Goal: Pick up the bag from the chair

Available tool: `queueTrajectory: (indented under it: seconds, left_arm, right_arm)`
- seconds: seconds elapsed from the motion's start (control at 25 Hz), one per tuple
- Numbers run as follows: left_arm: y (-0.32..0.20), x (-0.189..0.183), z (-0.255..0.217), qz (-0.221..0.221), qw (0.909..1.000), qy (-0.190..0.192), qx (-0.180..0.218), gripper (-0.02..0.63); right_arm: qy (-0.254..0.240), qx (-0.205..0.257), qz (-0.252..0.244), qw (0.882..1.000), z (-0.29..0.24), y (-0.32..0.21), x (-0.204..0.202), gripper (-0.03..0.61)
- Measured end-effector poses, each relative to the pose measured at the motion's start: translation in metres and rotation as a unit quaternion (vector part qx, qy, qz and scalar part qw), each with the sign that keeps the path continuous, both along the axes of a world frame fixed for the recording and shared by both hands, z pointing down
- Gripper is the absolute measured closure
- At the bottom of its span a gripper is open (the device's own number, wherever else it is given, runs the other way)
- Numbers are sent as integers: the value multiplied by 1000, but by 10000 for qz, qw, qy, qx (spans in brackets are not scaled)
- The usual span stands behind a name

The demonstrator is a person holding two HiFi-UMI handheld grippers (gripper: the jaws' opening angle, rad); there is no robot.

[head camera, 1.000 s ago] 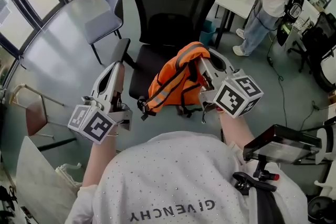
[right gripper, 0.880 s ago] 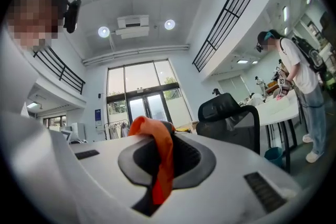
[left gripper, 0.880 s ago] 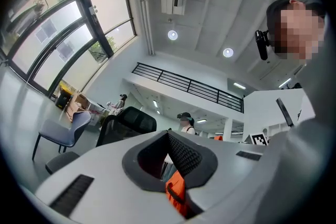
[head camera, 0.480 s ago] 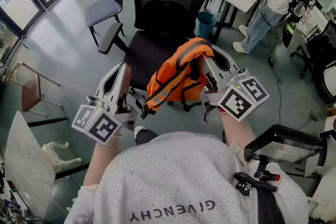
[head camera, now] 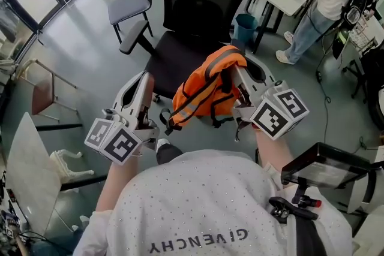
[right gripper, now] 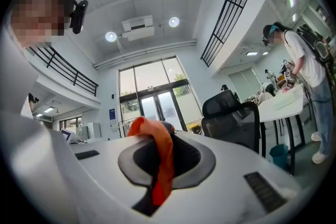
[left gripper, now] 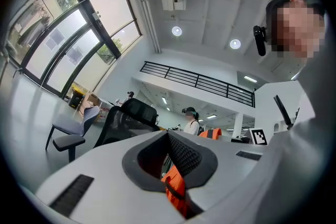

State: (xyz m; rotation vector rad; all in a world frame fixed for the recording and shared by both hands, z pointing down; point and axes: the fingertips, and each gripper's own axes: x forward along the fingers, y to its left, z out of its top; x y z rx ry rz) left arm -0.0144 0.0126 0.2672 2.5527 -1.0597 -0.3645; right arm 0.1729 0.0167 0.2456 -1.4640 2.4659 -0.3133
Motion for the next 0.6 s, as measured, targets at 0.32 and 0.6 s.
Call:
queueTrajectory:
  seconds: [0.32,0.6]
  left_arm:
    - [7,-4,6,-116,9999,-21,9,601]
    - [-3,16,-19,-206,9998,-68,-18,601]
  right_arm:
    - [-28,27,-86,10000,6,1,-2,558]
    - [-54,-50,-173,9998,-15,-14,18,558]
